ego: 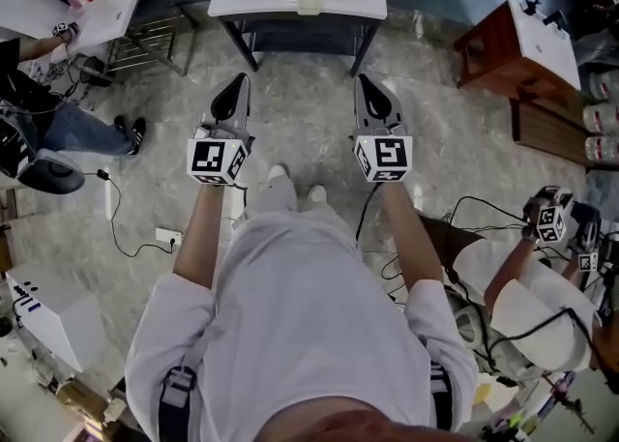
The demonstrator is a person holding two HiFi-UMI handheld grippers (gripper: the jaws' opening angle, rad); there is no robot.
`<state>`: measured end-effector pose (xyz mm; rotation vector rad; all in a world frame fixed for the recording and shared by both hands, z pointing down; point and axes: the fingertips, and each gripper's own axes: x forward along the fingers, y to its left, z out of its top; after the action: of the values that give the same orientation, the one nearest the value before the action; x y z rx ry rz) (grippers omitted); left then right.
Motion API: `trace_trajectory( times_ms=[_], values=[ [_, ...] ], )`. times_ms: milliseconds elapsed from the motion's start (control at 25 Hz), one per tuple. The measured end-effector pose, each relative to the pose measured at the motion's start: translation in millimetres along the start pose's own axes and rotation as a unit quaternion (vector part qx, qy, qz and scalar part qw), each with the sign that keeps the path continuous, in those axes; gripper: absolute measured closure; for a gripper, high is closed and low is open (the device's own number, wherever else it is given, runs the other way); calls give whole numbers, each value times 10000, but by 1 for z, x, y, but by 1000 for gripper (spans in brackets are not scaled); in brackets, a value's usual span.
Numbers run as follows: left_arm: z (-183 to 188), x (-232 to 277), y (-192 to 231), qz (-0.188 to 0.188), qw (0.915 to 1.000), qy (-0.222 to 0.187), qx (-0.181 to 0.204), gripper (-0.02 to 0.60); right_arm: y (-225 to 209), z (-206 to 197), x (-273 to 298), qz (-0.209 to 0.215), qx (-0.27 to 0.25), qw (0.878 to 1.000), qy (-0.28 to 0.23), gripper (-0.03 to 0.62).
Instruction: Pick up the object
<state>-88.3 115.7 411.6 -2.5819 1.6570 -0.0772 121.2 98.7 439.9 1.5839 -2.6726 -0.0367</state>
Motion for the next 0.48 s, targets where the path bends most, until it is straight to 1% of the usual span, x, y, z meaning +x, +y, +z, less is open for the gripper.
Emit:
trace_trajectory(
  times_ms=[240,480],
  values=[
    [4,13,0,62,9999,-75,59,583,-11,1,0,60,-68,9999,-64,594],
    [7,44,8,80,9996,-259,24,583,-27,2,23,52,-115,9999,-83,594]
  ],
)
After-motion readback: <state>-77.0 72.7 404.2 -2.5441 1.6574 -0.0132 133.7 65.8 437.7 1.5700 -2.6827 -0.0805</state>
